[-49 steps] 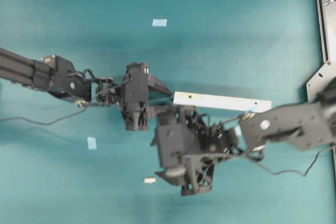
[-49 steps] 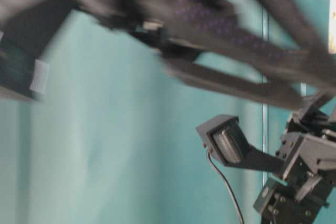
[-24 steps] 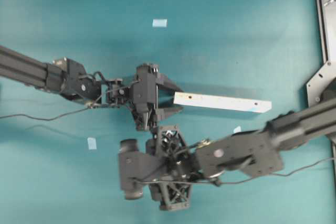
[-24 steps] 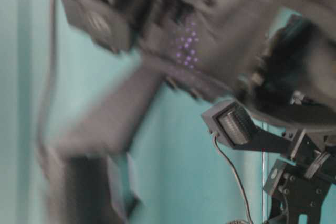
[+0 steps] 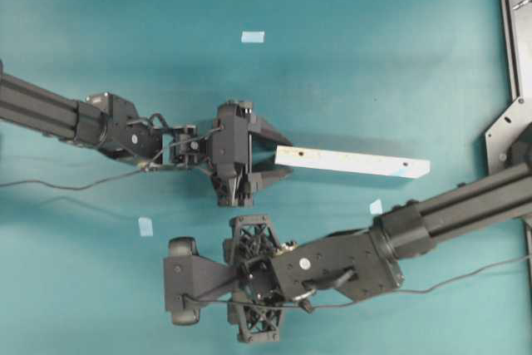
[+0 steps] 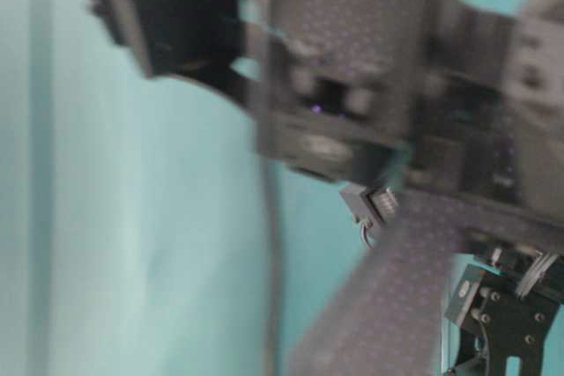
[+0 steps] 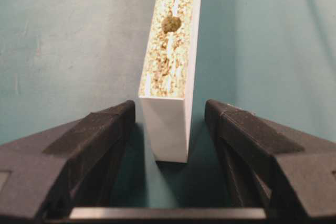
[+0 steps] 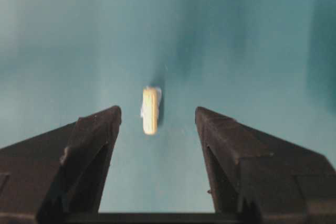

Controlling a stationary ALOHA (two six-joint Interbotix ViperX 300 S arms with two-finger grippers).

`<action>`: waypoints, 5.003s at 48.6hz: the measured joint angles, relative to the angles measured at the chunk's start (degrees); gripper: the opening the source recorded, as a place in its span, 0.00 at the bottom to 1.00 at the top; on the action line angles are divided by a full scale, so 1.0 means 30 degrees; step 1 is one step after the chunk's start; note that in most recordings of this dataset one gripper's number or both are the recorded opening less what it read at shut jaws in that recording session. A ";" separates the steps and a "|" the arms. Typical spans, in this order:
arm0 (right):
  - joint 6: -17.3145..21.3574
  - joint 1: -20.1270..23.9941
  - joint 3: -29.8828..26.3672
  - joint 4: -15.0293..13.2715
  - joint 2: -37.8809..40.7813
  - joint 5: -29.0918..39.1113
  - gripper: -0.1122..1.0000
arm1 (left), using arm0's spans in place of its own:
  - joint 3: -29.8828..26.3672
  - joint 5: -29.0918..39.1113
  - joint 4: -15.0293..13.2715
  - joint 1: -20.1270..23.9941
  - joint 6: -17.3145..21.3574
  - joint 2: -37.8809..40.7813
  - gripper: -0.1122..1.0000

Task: Move the wooden board into place and insert the rod into its hole.
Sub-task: 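Swing the right gripper down over the wooden dowel, then close the right gripper on the wooden dowel and lift it, then carry the dowel with the right gripper toward the board's free end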

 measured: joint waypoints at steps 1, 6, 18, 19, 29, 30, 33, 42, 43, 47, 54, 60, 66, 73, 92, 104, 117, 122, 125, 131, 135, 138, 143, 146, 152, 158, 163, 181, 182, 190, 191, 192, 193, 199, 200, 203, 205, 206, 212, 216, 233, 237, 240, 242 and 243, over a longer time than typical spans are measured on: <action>0.0000 0.0000 -0.0029 0.0000 0.0029 -0.0117 0.67 | -0.0029 0.0000 0.0000 0.0000 0.0000 0.0000 0.75; 0.0322 0.0000 -0.0029 0.0000 0.0264 -0.0615 0.67 | -0.0029 0.0029 0.0029 0.0000 0.0000 -0.0029 0.76; 0.0762 0.0000 -0.0029 0.0000 0.0615 -0.0791 0.66 | -0.0059 0.0029 0.0000 -0.0029 0.0000 0.0000 0.76; 0.0732 0.0000 -0.0029 0.0000 0.0615 -0.0762 0.66 | -0.0029 0.0000 0.0000 -0.0029 0.0000 0.0000 0.76; 0.0762 0.0000 0.0000 -0.0059 0.0732 -0.0908 0.66 | -0.0059 0.0000 0.0000 -0.0029 0.0000 0.0000 0.76; 0.0732 0.0000 -0.0029 -0.0029 0.0732 -0.0938 0.66 | -0.0029 0.0029 0.0000 -0.0029 0.0000 0.0000 0.76; 0.0762 0.0000 -0.0029 -0.0059 0.0791 -0.0967 0.65 | -0.0029 0.0000 0.0000 -0.0059 -0.0029 0.0029 0.76; 0.0762 0.0000 -0.0029 -0.0088 0.0879 -0.0996 0.45 | -0.0029 0.0000 0.0000 -0.0088 0.0000 0.0029 0.76; 0.0762 0.0000 -0.0029 -0.0088 0.0879 -0.0996 0.42 | -0.0059 0.0000 0.0000 -0.0088 0.0000 0.0029 0.76; 0.0732 0.0059 -0.0029 -0.0088 0.0879 -0.0996 0.36 | -0.0059 0.0000 0.0000 -0.0088 0.0000 0.0029 0.76; 0.0732 0.0117 -0.0029 -0.0088 0.0908 -0.0996 0.36 | -0.0059 0.0000 0.0000 -0.0117 0.0000 0.0029 0.76; 0.0762 0.0117 -0.0029 -0.0088 0.0908 -0.1025 0.35 | -0.0059 0.0029 0.0000 -0.0117 0.0000 0.0029 0.76; 0.0762 0.0117 -0.0029 -0.0088 0.0938 -0.1025 0.33 | -0.0059 0.0000 -0.0029 -0.0117 0.0000 0.0029 0.76; 0.0732 0.0146 -0.0029 -0.0293 0.0908 -0.1084 0.20 | -0.0059 0.0000 0.0000 -0.0117 0.0000 0.0029 0.76; 0.0762 0.0264 -0.0029 -0.1875 0.0234 -0.1055 0.18 | -0.0059 0.0117 -0.0029 -0.0117 -0.0029 0.0029 0.76; 0.0732 0.0264 0.0176 -0.3809 -0.1816 -0.0791 0.18 | -0.0088 0.0205 0.0000 -0.0117 -0.0029 0.0000 0.76; 0.0703 0.0264 0.2051 -0.4482 -0.4424 -0.2139 0.18 | -0.0117 0.0234 -0.0029 -0.0117 -0.0029 0.0000 0.76; 0.0703 0.0205 0.3076 -0.4629 -0.5625 -0.2754 0.18 | -0.0176 0.0293 -0.0029 -0.0117 -0.0029 0.0000 0.76; 0.0703 0.0176 0.3750 -0.4688 -0.6504 -0.3076 0.18 | -0.0234 0.0352 -0.0029 -0.0117 -0.0029 0.0000 0.76; 0.0703 -0.0117 0.4893 -0.4688 -0.8115 -0.3545 0.18 | -0.0293 0.0381 -0.0029 -0.0117 0.0000 0.0029 0.76; 0.0703 -0.0381 0.5771 -0.4717 -0.9316 -0.3896 0.18 | -0.0322 0.0381 -0.0029 -0.0117 0.0000 0.0059 0.76; 0.0703 -0.0586 0.6357 -0.4688 -1.0107 -0.4277 0.18 | -0.0352 0.0381 -0.0029 -0.0117 0.0000 0.0059 0.76; 0.0703 -0.0937 0.7383 -0.4717 -1.1631 -0.5303 0.18 | -0.0410 0.0410 -0.0029 -0.0088 0.0000 0.0088 0.76; 0.0703 -0.1230 0.8027 -0.4717 -1.2539 -0.6064 0.18 | -0.0469 0.0410 0.0000 -0.0088 0.0000 0.0117 0.76; 0.0732 -0.1875 0.9639 -0.4717 -1.4355 -0.7852 0.18 | -0.0762 0.0498 0.0000 -0.0117 -0.0029 0.0264 0.76; 0.0732 -0.2490 1.1631 -0.4717 -1.6143 -1.0020 0.18 | -0.1406 0.0703 0.0000 -0.0117 -0.0029 0.0586 0.75; 0.0703 -0.2842 1.3301 -0.4717 -1.7490 -1.1514 0.18 | -0.2051 0.0938 0.0000 -0.0117 -0.0029 0.0908 0.74; 0.0732 -0.4775 1.7959 -0.4746 -2.2705 -1.2891 0.18 | -0.2432 0.1758 0.0000 -0.0205 0.0000 0.0850 0.54; 0.0732 -0.4922 1.8105 -0.4746 -2.2998 -1.2920 0.18 | -0.2432 0.1787 0.0000 -0.0205 0.0000 0.0850 0.52; 0.0732 -0.5654 1.9541 -0.4717 -2.4873 -1.2891 0.18 | -0.2402 0.2139 -0.0029 -0.0381 -0.0029 0.0645 0.35; 0.0703 -0.5742 1.9717 -0.4746 -2.5078 -1.2920 0.18 | -0.2402 0.2197 0.0000 -0.0381 -0.0029 0.0645 0.35; 0.0703 -0.5859 1.9893 -0.4746 -2.5313 -1.2920 0.18 | -0.2402 0.2285 0.0000 -0.0410 -0.0029 0.0615 0.34; 0.0703 -0.5918 2.0039 -0.4717 -2.5488 -1.2949 0.18 | -0.2432 0.2344 0.0000 -0.0410 -0.0029 0.0615 0.34; 0.0645 -0.6357 2.0771 -0.4805 -2.6338 -1.3184 0.18 | -0.2461 0.2959 -0.0029 -0.0439 -0.0029 0.0498 0.34; 0.0645 -0.6445 2.0889 -0.4834 -2.6455 -1.3271 0.18 | -0.2461 0.3018 0.0000 -0.0439 -0.0029 0.0498 0.34; 0.0645 -0.6680 2.1152 -0.4980 -2.6631 -1.3652 0.18 | -0.2520 0.3164 0.0000 -0.0439 -0.0029 0.0469 0.34; 0.0645 -0.6855 2.1357 -0.5127 -2.6660 -1.4063 0.18 | -0.2520 0.3223 -0.0029 -0.0439 -0.0059 0.0439 0.34; 0.0645 -0.6943 2.1445 -0.5186 -2.6660 -1.4297 0.18 | -0.2520 0.3252 0.0000 -0.0439 -0.0059 0.0439 0.34; 0.0615 -0.7559 2.2148 -0.5332 -2.6514 -1.6553 0.18 | -0.2578 0.3311 -0.0029 -0.0439 -0.0088 0.0439 0.34; 0.0615 -0.7998 2.2705 -0.5361 -2.6074 -1.8369 0.18 | -0.2637 0.3340 -0.0029 -0.0439 -0.0059 0.0439 0.34; 0.0381 -0.9111 2.4287 -0.5361 -2.3643 -2.3232 0.18 | -0.2666 0.3369 -0.0029 -0.0439 -0.0059 0.0439 0.34; 0.0176 -0.9316 2.4668 -0.5361 -2.2998 -2.4346 0.18 | -0.2666 0.3369 -0.0029 -0.0439 -0.0088 0.0439 0.34; 0.0088 -0.9521 2.4932 -0.5332 -2.2471 -2.5254 0.18 | -0.2607 0.3252 -0.0029 -0.0439 -0.0059 0.0469 0.34; 0.0000 -0.9609 2.5049 -0.5332 -2.2148 -2.5811 0.18 | -0.2578 0.3105 -0.0029 -0.0469 -0.0059 0.0498 0.34; -0.0059 -0.9668 2.5107 -0.5303 -2.2002 -2.6074 0.18 | -0.2549 0.2959 -0.0029 -0.0469 -0.0059 0.0527 0.34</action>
